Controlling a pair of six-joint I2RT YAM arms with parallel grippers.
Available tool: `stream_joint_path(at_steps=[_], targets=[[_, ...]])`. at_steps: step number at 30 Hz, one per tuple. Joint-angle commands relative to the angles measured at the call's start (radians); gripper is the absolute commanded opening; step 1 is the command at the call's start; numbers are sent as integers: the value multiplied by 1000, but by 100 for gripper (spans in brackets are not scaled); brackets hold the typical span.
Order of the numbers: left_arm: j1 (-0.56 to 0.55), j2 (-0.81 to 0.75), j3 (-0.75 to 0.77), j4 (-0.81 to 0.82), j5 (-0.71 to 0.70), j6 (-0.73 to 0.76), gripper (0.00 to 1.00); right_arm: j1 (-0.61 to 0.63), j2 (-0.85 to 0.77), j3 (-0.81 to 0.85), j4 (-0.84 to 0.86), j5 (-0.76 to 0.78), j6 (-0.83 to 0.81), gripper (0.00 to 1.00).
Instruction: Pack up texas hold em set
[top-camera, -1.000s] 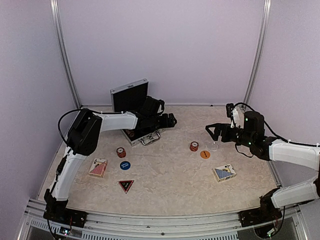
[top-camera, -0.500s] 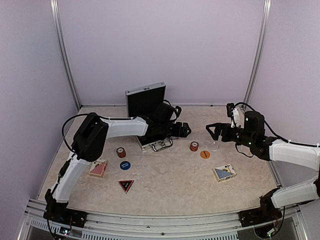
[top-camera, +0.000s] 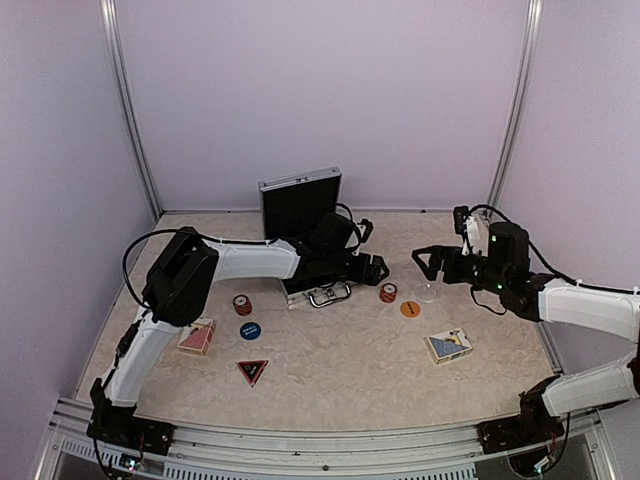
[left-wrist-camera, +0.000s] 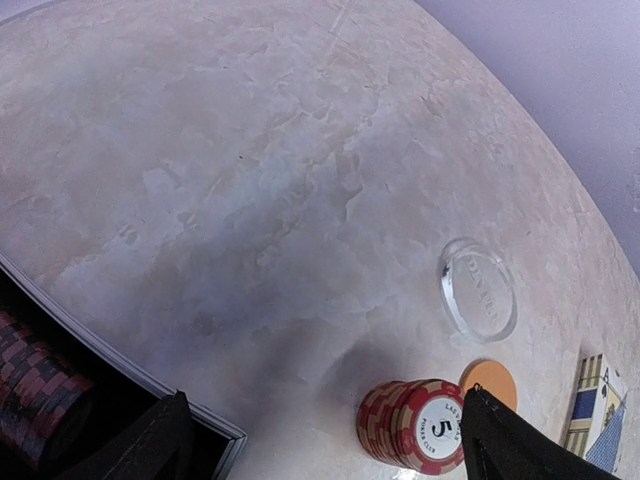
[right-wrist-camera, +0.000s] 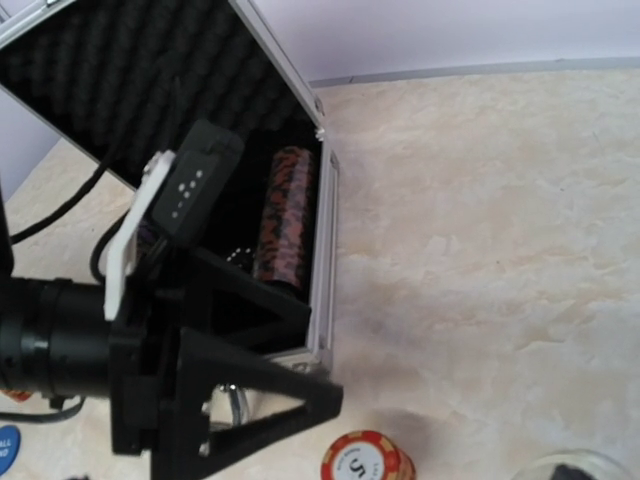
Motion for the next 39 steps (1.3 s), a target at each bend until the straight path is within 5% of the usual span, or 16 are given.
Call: stream_joint_path(at_steps=[1,20,27,39], targets=[[-74,-13,-82,-111,122,12,91,13,-19,-8,-1,12,10,100],[-102,-116,-231,-117,153,40,91,13,-30,-7,-19,31,12,100],[-111,-165,-290,-115,155,50,91,14,-7,43,-144,89,-9,100],[-110,-168,-115,-150,138,59,97,19,16,100,-293,108,-31,100]])
